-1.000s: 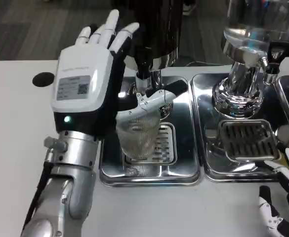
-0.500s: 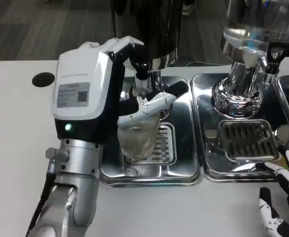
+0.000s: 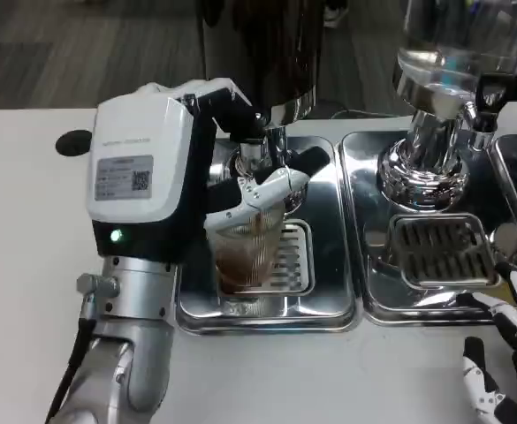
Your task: Grasp the cup under the faucet to collect the drink, then remove the cup.
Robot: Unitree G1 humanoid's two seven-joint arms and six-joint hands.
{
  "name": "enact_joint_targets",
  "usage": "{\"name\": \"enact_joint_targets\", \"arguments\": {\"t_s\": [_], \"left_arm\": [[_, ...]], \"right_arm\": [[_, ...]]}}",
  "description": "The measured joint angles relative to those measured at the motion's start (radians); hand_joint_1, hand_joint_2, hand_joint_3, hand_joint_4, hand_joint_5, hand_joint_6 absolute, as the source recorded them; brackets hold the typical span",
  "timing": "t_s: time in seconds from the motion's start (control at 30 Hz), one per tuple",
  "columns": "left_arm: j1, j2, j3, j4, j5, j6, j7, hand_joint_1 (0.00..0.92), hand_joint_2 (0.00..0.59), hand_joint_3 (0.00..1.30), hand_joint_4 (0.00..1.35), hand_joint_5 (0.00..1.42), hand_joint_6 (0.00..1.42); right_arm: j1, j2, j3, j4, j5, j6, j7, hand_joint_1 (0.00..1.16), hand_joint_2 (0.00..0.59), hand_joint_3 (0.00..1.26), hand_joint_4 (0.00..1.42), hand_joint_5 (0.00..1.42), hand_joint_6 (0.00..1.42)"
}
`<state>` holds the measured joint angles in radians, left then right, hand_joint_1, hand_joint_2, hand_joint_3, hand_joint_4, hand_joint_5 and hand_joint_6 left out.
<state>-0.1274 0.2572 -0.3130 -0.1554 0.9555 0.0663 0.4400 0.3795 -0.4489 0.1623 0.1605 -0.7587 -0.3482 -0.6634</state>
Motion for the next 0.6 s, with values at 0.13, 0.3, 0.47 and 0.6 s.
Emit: {"name": "enact_joint_targets", "arguments": {"t_s": [0.13, 0.3, 0.47, 0.6], "left_arm": [[0.0, -0.001, 0.0, 0.007, 0.0, -0.004, 0.007, 0.0, 0.087, 0.79, 0.73, 0.81, 0.57], [0.0, -0.001, 0.0, 0.008, 0.0, -0.005, 0.01, 0.0, 0.083, 0.79, 0.73, 0.81, 0.58], [0.0, -0.001, 0.0, 0.008, 0.001, -0.005, 0.01, 0.0, 0.082, 0.79, 0.73, 0.81, 0.57], [0.0, -0.001, 0.0, 0.008, 0.002, -0.005, 0.011, 0.0, 0.082, 0.79, 0.73, 0.81, 0.58]], "right_arm": [[0.0, 0.001, 0.0, 0.0, 0.0, 0.0, 0.0, 0.4, 0.53, 0.33, 0.05, 0.06, 0.15], [0.0, 0.002, 0.0, 0.0, 0.0, 0.0, 0.0, 0.4, 0.53, 0.33, 0.05, 0.06, 0.15], [-0.001, 0.003, 0.0, 0.0, 0.0, 0.0, 0.0, 0.4, 0.53, 0.33, 0.05, 0.06, 0.15], [-0.001, 0.004, 0.0, 0.001, 0.0, 0.0, 0.0, 0.4, 0.53, 0.33, 0.05, 0.06, 0.15]]}}
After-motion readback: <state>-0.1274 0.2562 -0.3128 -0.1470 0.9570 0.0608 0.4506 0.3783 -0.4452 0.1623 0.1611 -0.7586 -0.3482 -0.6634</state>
